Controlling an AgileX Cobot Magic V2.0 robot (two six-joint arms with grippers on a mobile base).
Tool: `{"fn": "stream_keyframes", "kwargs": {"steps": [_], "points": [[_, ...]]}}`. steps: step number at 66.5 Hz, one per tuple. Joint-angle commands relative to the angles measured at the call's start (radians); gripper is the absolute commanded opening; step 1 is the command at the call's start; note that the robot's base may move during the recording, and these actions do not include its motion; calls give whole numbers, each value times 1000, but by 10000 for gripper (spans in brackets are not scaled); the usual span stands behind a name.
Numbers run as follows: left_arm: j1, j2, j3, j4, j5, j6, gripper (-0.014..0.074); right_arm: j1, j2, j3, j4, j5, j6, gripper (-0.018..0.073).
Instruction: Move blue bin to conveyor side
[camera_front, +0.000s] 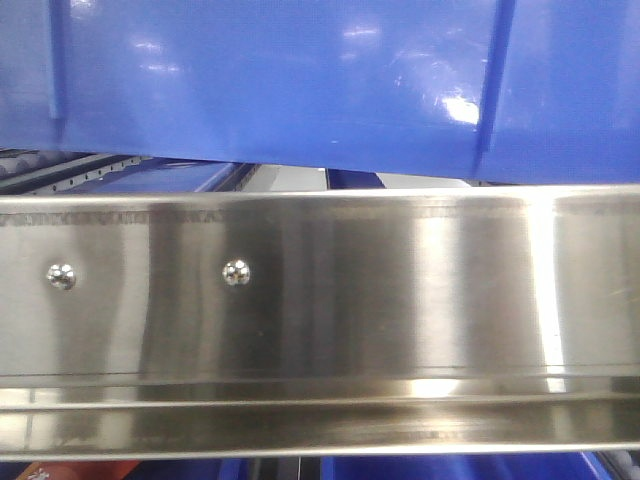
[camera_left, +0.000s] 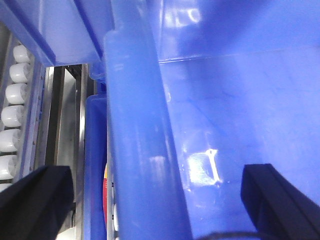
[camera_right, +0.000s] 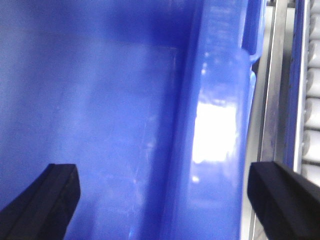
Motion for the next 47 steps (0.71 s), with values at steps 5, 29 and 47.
{"fn": "stream_keyframes", "kwargs": {"steps": [5,29,47], "points": [[3,-4,0,31,-9,2,582,0,-3,-3,-4,-59,-10,570],[3,-4,0,13,-9,2,582,0,-3,-3,-30,-17,-10,570],[3,-5,-2,12,-9,2,358,0,-3,-3,-32,28,-10,274]]}}
